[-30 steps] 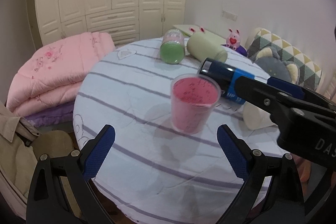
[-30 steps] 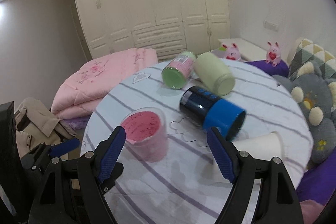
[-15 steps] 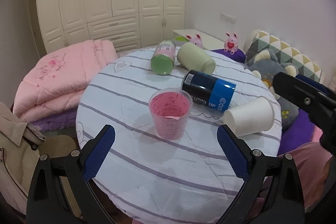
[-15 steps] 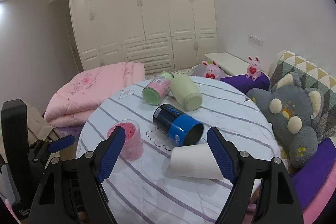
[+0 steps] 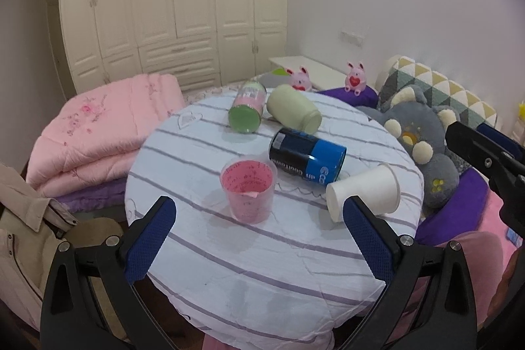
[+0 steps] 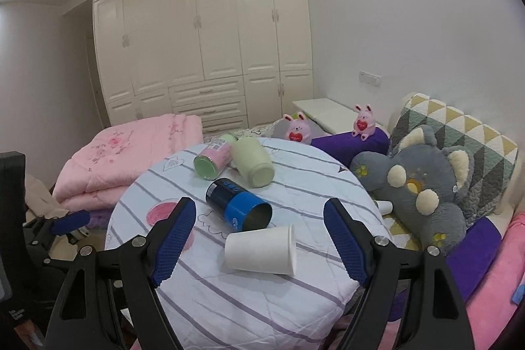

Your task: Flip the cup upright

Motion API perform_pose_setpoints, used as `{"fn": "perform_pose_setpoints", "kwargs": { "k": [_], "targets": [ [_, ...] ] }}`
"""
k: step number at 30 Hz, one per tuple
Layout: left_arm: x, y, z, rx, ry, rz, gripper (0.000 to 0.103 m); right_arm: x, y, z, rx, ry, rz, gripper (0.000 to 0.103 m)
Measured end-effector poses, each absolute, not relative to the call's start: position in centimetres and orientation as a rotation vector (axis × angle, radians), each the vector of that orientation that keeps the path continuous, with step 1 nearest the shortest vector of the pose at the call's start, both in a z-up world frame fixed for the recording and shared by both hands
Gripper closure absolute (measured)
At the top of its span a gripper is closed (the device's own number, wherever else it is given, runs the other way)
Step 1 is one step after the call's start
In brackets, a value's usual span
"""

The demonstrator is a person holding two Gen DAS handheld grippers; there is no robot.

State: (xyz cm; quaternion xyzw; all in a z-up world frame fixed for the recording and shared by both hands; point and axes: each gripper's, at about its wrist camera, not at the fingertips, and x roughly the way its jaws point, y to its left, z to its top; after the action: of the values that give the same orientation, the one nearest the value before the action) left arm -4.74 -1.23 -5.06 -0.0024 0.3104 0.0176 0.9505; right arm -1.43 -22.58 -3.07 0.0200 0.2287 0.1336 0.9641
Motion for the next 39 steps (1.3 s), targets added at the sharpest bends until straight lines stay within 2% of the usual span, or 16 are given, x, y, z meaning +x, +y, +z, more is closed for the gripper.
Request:
{"fn": "perform_pose_setpoints", "kwargs": {
  "k": [39],
  "targets": [
    [-6.1, -1.9, -2.7, -0.020, 0.555, 0.069, 0.000, -1.6, -23.5, -2.8, -0.004, 0.447, 0.242, 0.022]
  ]
}}
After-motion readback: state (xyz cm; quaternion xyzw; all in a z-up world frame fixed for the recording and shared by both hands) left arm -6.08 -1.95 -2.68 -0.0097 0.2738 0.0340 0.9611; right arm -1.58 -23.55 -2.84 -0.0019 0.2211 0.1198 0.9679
